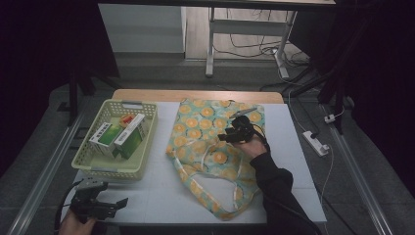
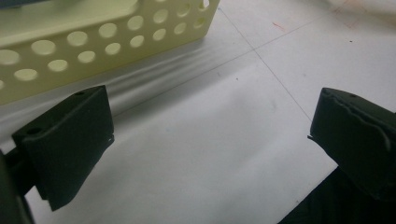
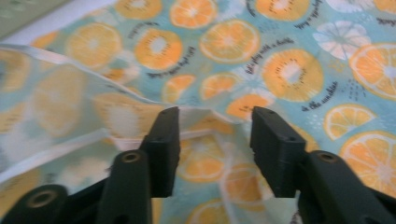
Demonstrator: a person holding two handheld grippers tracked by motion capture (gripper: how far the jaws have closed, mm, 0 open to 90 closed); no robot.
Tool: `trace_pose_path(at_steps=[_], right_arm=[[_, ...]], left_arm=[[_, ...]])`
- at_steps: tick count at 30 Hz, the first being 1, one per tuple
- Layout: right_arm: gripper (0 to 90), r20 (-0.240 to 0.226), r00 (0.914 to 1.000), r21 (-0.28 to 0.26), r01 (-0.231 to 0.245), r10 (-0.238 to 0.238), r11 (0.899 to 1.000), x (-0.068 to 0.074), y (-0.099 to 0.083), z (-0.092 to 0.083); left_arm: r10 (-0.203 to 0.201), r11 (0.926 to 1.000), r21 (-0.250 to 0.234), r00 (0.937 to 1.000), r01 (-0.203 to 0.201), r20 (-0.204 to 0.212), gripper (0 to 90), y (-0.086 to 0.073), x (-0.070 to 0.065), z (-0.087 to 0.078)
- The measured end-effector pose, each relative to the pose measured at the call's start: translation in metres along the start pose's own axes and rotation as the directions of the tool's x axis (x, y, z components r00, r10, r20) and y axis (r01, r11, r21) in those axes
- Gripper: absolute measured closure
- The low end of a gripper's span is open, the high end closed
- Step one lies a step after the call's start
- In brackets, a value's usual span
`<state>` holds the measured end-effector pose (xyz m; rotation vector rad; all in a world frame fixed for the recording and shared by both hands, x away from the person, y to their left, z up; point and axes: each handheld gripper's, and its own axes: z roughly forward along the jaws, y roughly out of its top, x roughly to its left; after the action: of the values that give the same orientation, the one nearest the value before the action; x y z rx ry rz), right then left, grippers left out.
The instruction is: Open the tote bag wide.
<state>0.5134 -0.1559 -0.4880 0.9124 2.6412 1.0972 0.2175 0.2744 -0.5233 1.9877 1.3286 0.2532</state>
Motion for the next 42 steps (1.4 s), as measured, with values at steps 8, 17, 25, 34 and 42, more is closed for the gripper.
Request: trace_pose_path(at_steps=[8,17,25,34,42], right_arm=[[22.4,-0.067,0.9977,0.004,-0.006,0.006,1.000,0.020,-0.004,-0.013],[0.2,-0.095,0.9945,0.047,0.049,-0.044,0.998,0.048,-0.017,-0.016],[0.0,-0.125,0.9872,0.079,0.109,-0.099,0.991,0.075,-0.029,-0.016],[0.0,-0.098,0.9818,0.149,0.176,-0.163,0.973,0.092,-0.044,0.000],[17.8,-0.097,0.9656,0.186,0.256,-0.241,0.949,0.102,-0.051,0.010]], left_arm=[[0.000,1.0000,0.000,1.0000,0.000,0.000,0.0,0.000,0.000,0.000],[-0.001,1.0000,0.000,1.0000,0.001,0.000,0.0,0.000,0.000,0.000],[0.000,1.0000,-0.001,1.0000,0.000,0.001,0.0,0.000,0.000,0.000],[0.001,1.0000,0.000,1.0000,-0.001,-0.002,0.0,0.000,0.000,0.000],[0.002,1.0000,0.002,1.0000,-0.002,-0.003,0.0,0.000,-0.001,0.000]])
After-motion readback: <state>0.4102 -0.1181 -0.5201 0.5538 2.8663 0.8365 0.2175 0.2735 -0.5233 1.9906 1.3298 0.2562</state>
